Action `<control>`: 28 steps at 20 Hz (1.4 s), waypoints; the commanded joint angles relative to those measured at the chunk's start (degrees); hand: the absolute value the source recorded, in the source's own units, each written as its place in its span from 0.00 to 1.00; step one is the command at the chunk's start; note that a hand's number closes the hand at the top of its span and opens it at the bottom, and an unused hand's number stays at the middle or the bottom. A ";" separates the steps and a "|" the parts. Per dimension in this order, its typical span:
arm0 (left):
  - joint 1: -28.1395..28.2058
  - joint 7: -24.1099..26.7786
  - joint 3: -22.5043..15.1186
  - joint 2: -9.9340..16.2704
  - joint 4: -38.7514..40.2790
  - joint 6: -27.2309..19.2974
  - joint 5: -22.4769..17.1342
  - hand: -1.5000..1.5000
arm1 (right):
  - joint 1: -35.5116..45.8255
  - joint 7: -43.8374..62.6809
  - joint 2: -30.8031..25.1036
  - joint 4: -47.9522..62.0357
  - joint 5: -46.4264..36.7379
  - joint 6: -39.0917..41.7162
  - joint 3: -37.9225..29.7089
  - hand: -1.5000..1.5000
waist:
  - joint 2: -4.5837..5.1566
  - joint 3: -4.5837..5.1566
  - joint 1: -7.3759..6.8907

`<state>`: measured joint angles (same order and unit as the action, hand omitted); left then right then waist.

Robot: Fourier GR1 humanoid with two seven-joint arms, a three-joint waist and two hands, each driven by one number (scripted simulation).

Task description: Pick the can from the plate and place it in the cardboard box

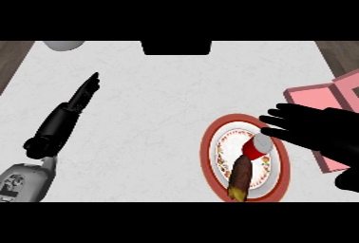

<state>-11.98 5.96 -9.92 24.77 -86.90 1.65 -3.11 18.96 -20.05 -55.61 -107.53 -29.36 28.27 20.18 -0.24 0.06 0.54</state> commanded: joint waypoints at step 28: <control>-1.14 -0.94 6.70 -7.66 0.63 7.08 7.07 0.50 | -3.75 5.74 22.44 6.57 -32.39 3.23 3.01 0.00 | 0.27 -0.05 -0.66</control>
<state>-12.90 4.11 -3.60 18.75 -87.50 8.24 2.86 12.98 -12.95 -35.72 -104.53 -58.85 30.48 23.87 0.02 -0.01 -0.12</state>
